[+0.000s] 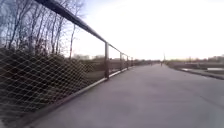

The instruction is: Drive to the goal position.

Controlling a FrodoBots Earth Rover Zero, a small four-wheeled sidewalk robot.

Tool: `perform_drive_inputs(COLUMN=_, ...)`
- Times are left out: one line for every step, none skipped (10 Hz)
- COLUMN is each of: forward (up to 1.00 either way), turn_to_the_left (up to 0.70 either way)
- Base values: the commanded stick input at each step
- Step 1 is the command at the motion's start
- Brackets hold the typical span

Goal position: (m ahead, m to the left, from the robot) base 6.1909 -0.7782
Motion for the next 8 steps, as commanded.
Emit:
perform_drive_inputs(forward=0.06, turn_to_the_left=0.02)
perform_drive_inputs(forward=0.07, turn_to_the_left=0.02)
perform_drive_inputs(forward=0.07, turn_to_the_left=0.02)
perform_drive_inputs(forward=0.07, turn_to_the_left=0.02)
perform_drive_inputs(forward=0.07, turn_to_the_left=0.02)
perform_drive_inputs(forward=0.06, turn_to_the_left=0.02)
perform_drive_inputs(forward=0.06, turn_to_the_left=0.02)
perform_drive_inputs(forward=0.07, turn_to_the_left=0.02)
